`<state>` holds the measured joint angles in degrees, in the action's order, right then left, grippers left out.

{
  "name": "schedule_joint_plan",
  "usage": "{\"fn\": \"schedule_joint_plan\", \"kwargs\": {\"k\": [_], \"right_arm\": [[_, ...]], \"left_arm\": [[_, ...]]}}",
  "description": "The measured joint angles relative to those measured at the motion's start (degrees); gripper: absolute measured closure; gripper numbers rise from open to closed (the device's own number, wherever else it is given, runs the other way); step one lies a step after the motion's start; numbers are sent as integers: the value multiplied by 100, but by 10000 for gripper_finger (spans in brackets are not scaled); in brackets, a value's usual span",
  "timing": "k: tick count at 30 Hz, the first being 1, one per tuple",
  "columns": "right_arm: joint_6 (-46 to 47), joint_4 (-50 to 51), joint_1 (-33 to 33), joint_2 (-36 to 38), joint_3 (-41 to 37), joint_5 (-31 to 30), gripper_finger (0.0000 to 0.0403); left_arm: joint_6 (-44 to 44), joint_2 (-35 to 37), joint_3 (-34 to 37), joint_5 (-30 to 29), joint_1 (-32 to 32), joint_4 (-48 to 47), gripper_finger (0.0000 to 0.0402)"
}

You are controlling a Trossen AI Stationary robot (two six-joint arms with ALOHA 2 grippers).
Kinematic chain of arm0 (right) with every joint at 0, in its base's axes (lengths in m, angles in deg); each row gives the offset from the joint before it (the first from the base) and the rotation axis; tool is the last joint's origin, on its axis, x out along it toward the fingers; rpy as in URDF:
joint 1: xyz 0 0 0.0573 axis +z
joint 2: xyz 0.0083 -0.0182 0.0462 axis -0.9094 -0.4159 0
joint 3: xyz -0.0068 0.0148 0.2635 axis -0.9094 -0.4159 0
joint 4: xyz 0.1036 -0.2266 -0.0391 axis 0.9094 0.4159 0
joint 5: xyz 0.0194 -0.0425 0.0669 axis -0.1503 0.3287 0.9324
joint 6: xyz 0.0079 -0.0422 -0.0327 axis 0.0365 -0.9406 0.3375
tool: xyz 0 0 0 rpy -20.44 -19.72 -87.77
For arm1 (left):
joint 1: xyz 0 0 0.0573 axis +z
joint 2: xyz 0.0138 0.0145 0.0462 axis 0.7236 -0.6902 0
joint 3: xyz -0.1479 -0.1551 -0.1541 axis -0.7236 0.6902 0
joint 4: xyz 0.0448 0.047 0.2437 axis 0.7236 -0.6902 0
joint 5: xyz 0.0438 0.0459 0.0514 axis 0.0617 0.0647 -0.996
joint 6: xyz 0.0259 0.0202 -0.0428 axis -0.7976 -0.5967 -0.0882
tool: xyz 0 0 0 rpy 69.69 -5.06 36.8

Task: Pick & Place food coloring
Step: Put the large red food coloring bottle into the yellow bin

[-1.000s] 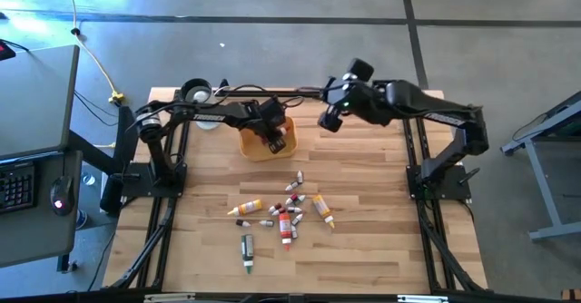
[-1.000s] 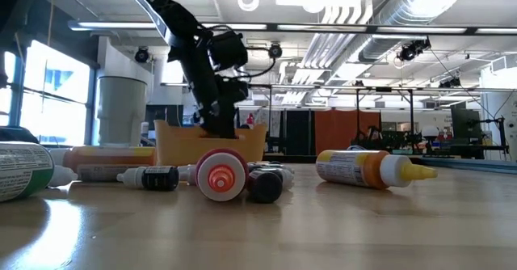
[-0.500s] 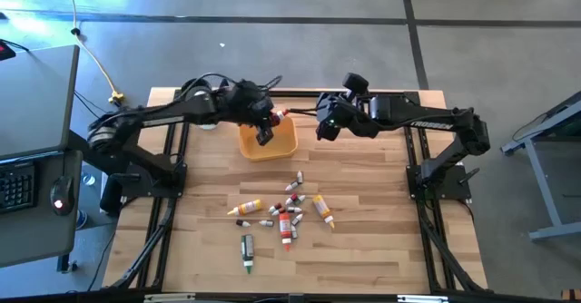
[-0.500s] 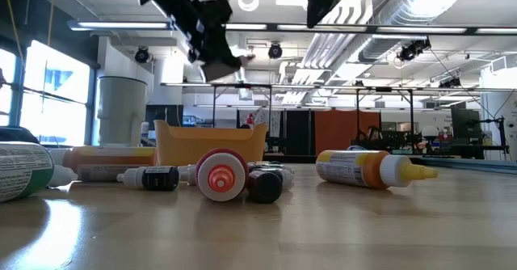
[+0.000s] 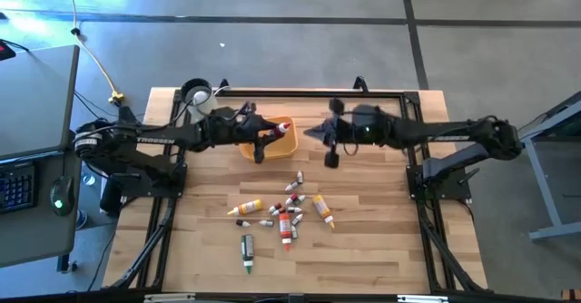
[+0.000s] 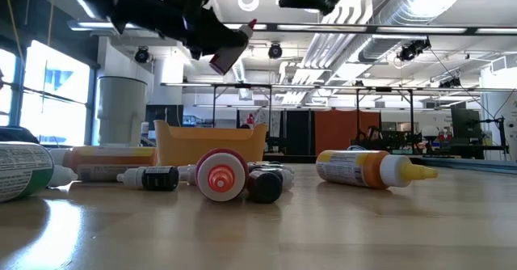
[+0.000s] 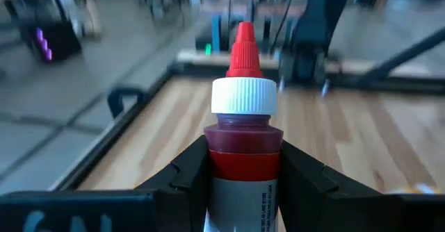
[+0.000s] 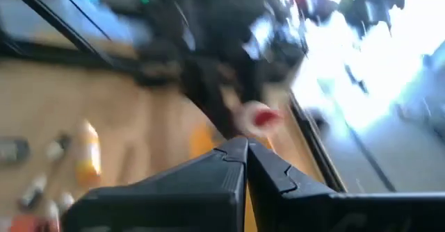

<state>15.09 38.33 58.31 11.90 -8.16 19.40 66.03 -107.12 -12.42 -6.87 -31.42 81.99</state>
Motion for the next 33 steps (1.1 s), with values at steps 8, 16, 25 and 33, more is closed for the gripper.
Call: {"fn": "schedule_joint_plan", "kwargs": {"k": [8,16,25,33], "right_arm": [[-344,-3043,-93,-551,-1329,-446,361],[-22,-3073,-280,-1304,-666,215,276],[141,-3031,-295,-2006,-34,525,226],[137,-3037,-297,-2083,81,541,228]], "left_arm": [[247,-22,558,151,3,1023,278],[305,-120,563,277,1,1204,278],[268,-123,563,499,1,1181,278],[263,-124,561,589,3,1188,278]]}}
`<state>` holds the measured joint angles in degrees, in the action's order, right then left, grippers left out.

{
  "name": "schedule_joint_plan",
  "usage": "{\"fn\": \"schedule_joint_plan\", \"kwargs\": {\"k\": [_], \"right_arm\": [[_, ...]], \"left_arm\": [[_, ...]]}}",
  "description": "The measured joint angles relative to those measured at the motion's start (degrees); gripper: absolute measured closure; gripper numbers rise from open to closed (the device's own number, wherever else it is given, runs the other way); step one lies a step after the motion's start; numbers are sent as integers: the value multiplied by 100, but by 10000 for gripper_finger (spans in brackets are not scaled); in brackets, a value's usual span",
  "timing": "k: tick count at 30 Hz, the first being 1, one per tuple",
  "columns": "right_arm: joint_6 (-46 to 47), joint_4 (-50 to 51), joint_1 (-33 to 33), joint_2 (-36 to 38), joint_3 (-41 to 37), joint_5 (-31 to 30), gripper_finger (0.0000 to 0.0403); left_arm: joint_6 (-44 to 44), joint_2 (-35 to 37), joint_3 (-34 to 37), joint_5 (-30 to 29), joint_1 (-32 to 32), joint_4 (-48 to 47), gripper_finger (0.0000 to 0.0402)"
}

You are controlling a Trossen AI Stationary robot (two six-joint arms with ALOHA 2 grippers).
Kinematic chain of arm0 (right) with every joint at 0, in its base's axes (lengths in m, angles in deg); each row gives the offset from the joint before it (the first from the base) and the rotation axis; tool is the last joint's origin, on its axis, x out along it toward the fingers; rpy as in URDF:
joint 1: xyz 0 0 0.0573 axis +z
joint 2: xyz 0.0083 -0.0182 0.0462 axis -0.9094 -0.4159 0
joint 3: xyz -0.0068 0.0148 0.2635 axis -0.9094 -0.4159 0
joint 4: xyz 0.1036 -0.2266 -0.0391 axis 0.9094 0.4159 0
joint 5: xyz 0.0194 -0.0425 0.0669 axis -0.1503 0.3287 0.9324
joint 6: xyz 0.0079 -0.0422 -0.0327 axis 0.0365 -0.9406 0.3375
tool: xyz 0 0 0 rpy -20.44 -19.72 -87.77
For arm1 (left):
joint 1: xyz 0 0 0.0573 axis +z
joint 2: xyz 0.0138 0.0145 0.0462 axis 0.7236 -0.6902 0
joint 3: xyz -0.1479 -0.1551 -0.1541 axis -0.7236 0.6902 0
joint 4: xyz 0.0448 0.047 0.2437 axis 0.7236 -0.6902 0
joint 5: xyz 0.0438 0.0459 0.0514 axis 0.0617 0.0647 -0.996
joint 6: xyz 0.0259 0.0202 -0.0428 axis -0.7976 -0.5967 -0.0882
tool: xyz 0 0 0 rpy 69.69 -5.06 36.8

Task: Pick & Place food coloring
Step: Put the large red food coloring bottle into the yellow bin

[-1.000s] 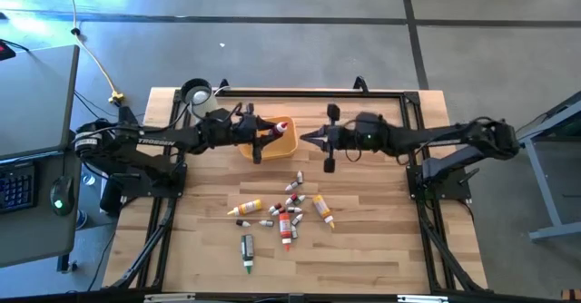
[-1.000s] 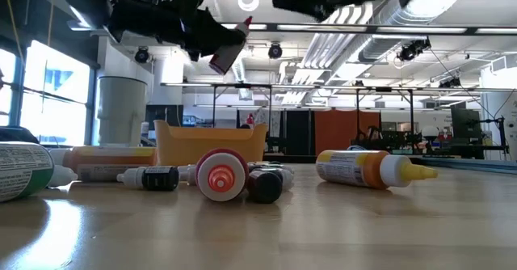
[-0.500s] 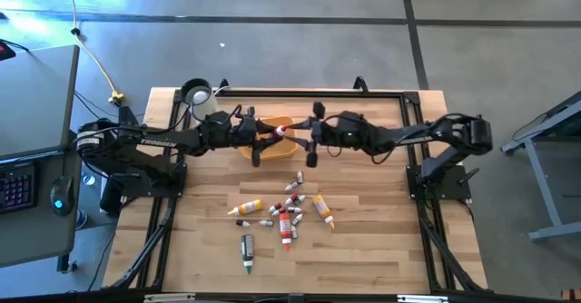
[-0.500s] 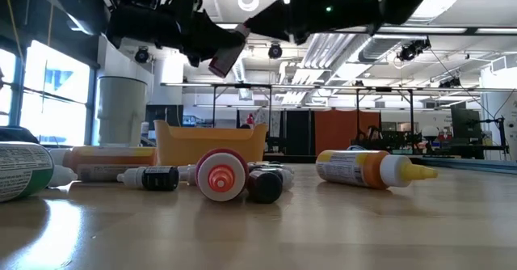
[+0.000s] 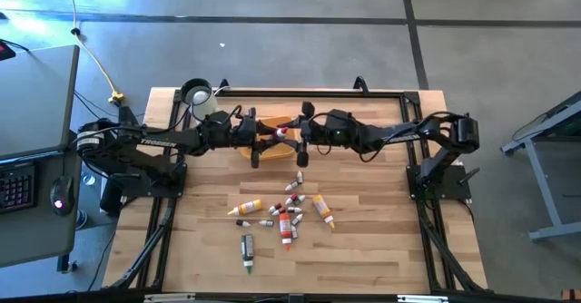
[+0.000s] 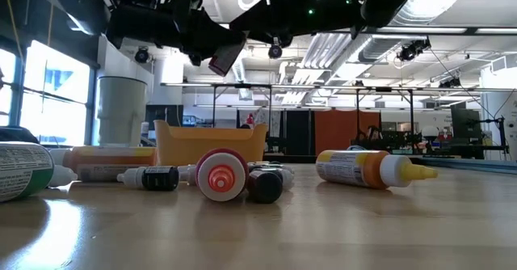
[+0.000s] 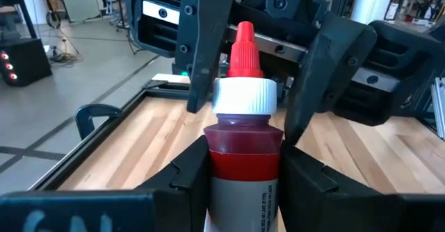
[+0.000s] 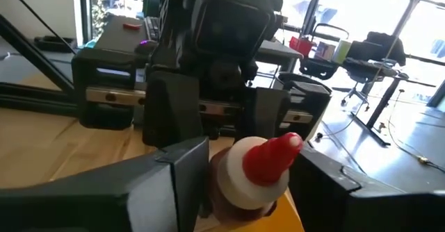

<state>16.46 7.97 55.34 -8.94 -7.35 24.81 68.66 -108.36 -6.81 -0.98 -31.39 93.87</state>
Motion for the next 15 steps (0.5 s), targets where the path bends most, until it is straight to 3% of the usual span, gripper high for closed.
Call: {"fn": "schedule_joint_plan", "kwargs": {"k": [15], "right_arm": [[94,102,-2,0,2,6,279]], "left_arm": [[-3,-2,-2,-4,0,-60,278]]}}
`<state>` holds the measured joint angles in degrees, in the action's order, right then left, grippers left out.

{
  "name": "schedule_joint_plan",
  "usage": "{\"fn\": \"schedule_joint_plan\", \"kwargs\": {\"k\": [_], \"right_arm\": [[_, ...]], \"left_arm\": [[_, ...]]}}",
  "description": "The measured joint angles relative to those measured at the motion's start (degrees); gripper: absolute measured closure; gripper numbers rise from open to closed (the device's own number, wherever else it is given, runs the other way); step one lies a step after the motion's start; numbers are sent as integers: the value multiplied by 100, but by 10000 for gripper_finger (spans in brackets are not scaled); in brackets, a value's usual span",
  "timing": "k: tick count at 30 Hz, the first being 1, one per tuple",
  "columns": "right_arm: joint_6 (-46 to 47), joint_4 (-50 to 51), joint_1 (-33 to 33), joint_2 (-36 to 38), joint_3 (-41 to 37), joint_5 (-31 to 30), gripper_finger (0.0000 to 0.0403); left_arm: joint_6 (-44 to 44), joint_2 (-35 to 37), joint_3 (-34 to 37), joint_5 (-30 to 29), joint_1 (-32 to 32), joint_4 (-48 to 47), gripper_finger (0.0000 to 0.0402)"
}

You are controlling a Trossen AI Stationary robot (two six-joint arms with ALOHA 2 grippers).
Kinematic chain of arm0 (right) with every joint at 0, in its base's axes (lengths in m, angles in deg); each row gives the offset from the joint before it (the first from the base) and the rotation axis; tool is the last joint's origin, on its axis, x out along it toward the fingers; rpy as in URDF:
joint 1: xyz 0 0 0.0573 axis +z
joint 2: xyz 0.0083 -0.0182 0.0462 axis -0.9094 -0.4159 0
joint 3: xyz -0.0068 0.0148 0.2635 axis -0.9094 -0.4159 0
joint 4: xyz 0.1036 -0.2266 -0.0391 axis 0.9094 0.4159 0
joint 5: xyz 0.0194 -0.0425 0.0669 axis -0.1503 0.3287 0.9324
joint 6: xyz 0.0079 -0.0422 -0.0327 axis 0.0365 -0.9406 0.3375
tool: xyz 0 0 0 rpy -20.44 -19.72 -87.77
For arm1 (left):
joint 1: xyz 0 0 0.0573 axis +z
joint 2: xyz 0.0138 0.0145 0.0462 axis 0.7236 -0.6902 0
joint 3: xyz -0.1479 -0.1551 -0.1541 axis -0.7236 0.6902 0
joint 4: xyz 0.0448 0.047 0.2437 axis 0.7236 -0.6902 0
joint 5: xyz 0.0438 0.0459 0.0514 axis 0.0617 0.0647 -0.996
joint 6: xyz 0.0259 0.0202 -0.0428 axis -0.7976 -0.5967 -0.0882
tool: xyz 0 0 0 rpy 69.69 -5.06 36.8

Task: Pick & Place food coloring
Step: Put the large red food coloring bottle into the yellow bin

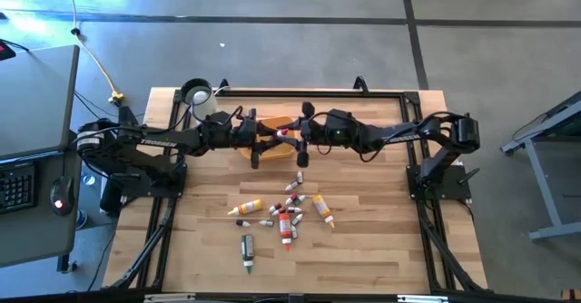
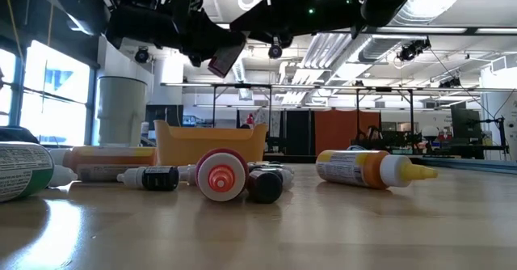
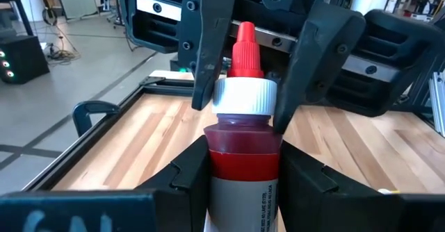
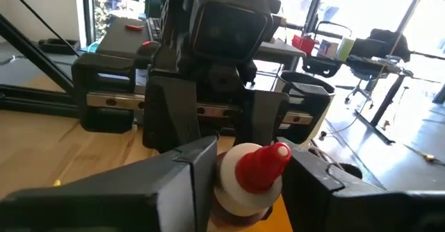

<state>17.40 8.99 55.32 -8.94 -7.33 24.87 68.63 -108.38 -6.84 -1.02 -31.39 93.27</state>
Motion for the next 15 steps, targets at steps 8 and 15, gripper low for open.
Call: {"fn": "schedule_joint_plan", "kwargs": {"k": [8,15], "right_arm": [[46,98,-2,2,2,-86,262],[-48,133,3,4,2,-570,233]], "left_arm": [[2,-2,0,-4,0,1,278],[-54,-2,0,-85,7,27,278]]}}
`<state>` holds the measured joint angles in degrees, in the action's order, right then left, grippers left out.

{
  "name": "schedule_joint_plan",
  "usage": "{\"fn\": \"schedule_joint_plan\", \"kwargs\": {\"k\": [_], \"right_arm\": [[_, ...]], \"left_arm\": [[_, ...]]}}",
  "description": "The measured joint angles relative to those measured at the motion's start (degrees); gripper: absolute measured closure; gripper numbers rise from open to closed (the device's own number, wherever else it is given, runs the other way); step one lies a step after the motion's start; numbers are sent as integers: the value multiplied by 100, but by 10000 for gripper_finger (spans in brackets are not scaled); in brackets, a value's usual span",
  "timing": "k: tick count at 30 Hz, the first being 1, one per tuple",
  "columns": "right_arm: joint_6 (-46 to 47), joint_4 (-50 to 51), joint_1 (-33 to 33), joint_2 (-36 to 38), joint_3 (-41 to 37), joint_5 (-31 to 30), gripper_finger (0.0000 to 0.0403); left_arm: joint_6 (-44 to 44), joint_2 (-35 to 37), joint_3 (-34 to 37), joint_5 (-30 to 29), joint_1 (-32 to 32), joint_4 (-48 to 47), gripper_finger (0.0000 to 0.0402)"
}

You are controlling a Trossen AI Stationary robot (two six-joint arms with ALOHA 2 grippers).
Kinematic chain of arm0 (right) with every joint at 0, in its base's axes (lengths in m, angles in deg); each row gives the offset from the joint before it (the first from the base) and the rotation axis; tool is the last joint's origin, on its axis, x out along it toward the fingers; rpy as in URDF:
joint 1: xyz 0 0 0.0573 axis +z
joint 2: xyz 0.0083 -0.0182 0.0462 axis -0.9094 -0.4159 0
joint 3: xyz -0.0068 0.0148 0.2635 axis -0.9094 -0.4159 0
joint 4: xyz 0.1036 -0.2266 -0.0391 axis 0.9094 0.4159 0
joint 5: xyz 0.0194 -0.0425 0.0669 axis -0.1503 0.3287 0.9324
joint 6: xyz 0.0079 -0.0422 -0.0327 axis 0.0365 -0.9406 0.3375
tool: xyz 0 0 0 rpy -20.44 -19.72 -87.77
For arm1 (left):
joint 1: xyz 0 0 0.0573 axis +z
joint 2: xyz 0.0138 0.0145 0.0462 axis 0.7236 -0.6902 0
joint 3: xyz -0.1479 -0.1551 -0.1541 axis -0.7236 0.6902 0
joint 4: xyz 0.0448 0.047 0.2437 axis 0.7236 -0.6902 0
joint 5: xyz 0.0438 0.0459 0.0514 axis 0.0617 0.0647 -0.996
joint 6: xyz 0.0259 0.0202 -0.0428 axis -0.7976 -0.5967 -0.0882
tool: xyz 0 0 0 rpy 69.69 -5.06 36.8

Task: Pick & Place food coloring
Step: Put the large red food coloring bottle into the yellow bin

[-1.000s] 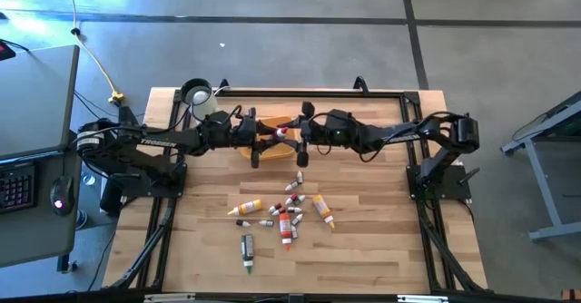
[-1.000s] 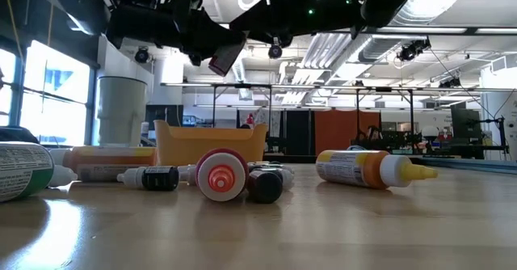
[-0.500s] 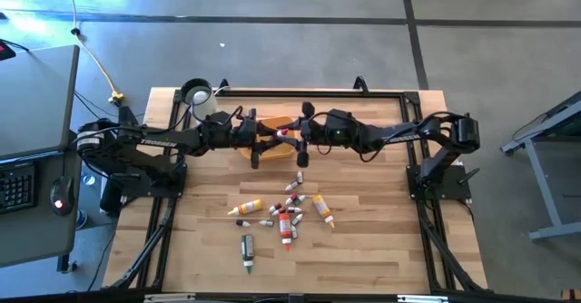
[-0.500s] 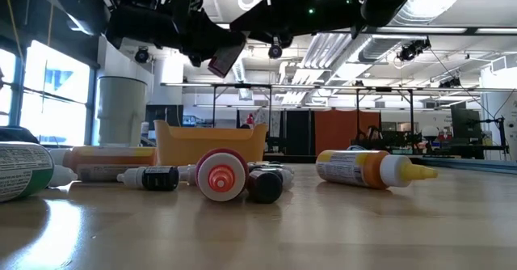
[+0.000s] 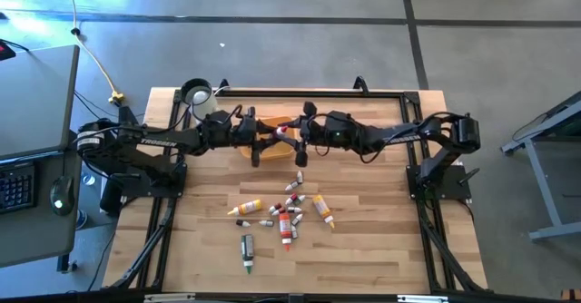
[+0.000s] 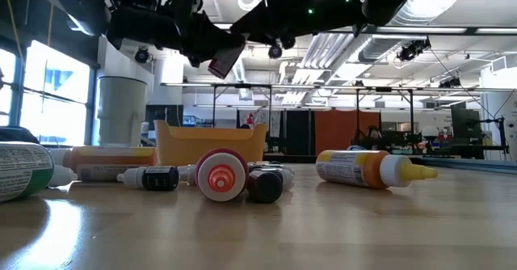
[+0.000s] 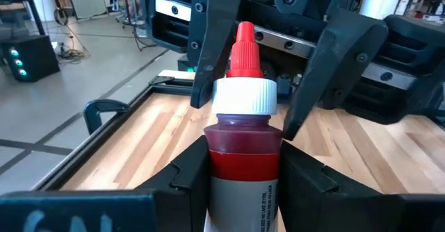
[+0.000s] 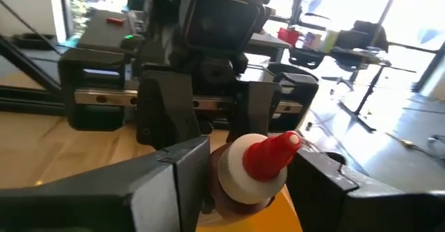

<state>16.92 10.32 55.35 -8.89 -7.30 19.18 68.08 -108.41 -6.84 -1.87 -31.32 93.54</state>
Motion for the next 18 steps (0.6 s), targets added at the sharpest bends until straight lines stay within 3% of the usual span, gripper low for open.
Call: {"fn": "schedule_joint_plan", "kwargs": {"k": [18], "right_arm": [[-107,114,-3,4,-1,-93,278]], "left_arm": [[-52,0,0,26,-2,-19,277]]}}
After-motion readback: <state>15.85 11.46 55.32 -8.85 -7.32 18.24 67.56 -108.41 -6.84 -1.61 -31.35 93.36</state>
